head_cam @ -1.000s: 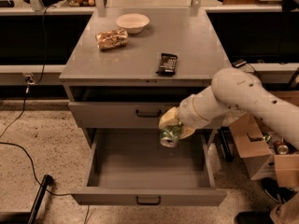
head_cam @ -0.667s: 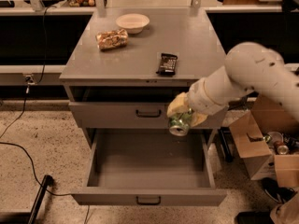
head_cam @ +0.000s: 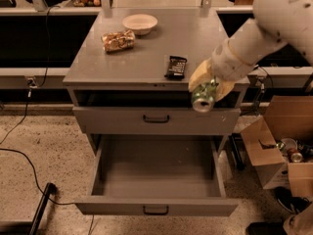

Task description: Pick green can from middle drawer and place on counter

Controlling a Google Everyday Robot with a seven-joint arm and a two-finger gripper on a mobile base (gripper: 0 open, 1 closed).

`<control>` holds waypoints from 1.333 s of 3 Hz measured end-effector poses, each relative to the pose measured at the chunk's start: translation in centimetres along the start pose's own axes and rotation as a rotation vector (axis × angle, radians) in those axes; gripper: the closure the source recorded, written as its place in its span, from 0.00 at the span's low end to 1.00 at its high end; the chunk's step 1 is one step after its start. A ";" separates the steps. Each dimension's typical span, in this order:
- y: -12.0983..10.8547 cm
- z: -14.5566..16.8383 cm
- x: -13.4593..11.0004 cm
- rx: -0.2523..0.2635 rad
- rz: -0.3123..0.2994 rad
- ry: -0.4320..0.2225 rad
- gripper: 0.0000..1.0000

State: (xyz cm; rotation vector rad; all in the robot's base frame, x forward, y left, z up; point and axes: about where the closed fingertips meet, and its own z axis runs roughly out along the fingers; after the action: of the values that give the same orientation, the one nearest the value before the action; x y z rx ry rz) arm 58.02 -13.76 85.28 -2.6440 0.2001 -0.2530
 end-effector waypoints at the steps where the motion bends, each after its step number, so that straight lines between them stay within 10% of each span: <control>1: 0.0 -1.5 4.3 -0.006 0.022 0.015 1.00; 4: -1.9 -1.5 11.9 -0.103 0.062 0.110 1.00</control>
Offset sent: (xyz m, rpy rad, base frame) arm 0.1230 -0.0229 0.0676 -0.0609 -0.0857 -0.1238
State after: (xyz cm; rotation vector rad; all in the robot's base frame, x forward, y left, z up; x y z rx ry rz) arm 69.45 -14.97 89.19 -2.7218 0.3394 -0.3773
